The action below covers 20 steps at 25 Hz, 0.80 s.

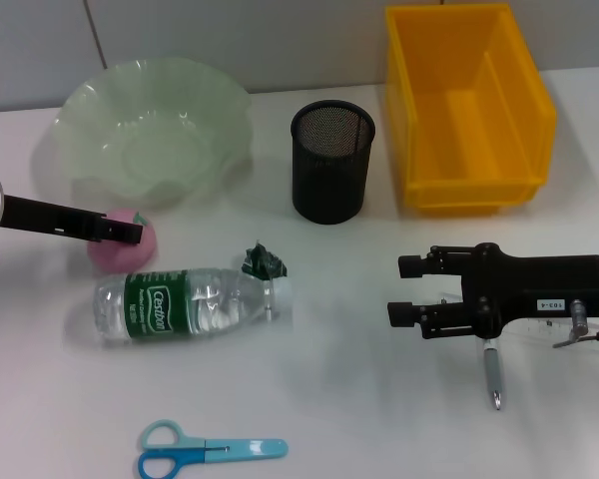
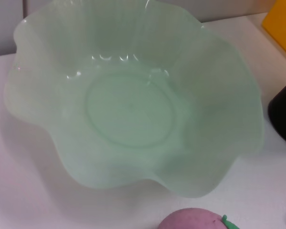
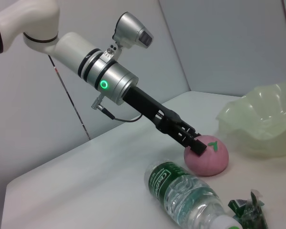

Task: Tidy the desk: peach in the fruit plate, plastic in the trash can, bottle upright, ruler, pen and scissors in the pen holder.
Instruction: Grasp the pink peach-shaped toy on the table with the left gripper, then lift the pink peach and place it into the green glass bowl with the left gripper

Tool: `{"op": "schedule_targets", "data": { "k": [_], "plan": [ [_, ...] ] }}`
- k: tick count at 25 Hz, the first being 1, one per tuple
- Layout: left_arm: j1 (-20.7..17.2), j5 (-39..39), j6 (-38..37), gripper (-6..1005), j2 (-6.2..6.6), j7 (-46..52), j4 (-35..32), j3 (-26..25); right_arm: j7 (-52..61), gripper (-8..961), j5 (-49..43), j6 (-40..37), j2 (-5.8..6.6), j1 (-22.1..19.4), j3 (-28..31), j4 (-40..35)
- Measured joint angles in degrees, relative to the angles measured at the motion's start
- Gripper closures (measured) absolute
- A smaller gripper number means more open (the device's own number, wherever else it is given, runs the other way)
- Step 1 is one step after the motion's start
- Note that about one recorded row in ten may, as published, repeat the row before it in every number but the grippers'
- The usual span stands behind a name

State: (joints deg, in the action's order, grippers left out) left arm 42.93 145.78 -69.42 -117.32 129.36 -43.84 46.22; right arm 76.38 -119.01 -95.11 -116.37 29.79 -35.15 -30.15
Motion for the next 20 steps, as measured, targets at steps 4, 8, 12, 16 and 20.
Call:
{"op": "schedule_targets", "data": {
  "k": [4,8,12,16,20],
  "plan": [
    [-0.01,0.25,0.15,351,-0.24,0.09,0.06,0.01,0.00,176,0.00,0.01,0.00,0.00,0.00,0.00],
    [-0.33,0.32,-0.04,589,-0.51,0.45,-0.80,0.01,0.00,176,0.00,0.02,0.00,-0.03,0.00,0.00],
    [-0.56,0.19,-1.06,634,-0.33,0.74,-1.57,-0.13,0.00,176,0.00,0.02,0.00,-0.05,0.00,0.00],
    [-0.96,-0.08,-4.01,671,0.03,0.84,-3.26,-1.33,0.00,176,0.00,0.11,0.00,-0.04,0.00,0.00],
    [-1.37,-0.52,-8.69,689,0.37,0.87,-6.04,-4.70,0.00,176,0.01,0.23,0.00,0.07,0.00,0.00]
  ]
}}
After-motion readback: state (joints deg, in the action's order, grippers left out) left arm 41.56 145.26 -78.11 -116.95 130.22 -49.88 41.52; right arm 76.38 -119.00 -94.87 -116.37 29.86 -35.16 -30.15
